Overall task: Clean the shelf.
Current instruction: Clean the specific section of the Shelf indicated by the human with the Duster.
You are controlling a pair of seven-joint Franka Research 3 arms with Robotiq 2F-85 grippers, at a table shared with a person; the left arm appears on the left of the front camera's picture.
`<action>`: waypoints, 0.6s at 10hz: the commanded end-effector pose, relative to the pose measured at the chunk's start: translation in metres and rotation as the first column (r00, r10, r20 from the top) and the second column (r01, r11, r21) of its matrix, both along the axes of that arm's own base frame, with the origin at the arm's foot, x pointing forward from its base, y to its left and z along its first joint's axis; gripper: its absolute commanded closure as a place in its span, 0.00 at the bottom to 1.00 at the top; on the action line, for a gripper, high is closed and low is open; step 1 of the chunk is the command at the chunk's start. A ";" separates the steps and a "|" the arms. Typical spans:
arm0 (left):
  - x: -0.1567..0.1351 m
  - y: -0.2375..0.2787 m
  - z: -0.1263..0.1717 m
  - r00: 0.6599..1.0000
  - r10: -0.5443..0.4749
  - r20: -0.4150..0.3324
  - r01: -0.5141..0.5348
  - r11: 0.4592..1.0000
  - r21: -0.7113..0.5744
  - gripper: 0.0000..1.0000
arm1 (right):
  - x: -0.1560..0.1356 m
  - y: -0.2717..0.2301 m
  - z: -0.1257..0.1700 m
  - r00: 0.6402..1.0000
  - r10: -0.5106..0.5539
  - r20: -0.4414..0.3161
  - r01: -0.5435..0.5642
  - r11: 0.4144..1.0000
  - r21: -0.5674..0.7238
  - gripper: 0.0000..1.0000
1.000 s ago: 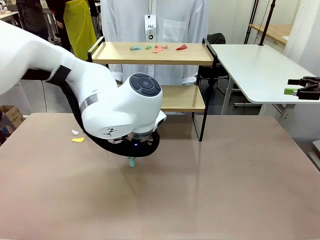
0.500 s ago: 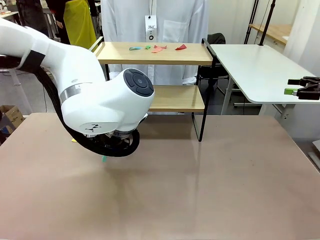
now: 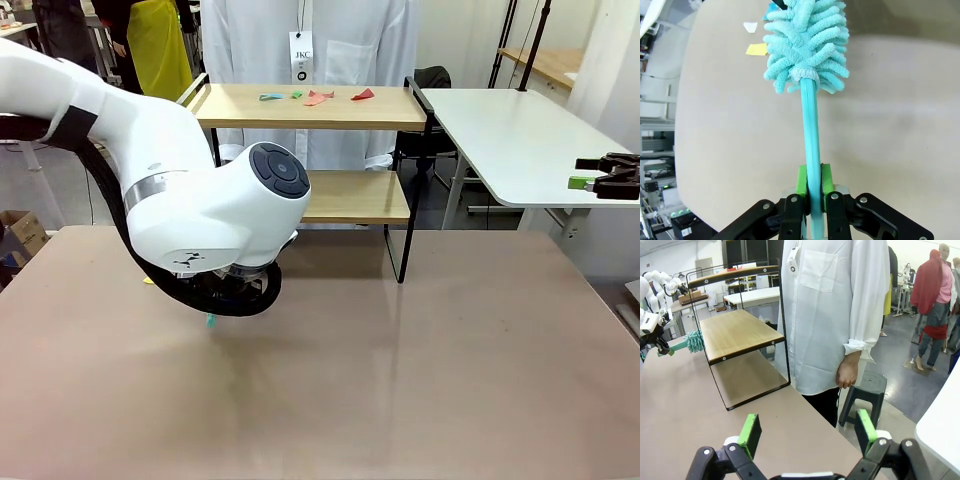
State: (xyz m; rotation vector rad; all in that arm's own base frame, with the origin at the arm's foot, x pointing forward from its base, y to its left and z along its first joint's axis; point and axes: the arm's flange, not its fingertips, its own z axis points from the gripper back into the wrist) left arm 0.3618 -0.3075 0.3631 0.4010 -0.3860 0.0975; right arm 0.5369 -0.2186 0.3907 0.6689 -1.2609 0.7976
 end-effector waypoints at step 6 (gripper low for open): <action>-0.025 0.036 0.003 0.979 -0.191 0.076 0.200 0.970 -0.138 0.87 | 0.000 0.002 0.004 1.000 -0.002 -0.016 0.002 1.000 -0.007 0.00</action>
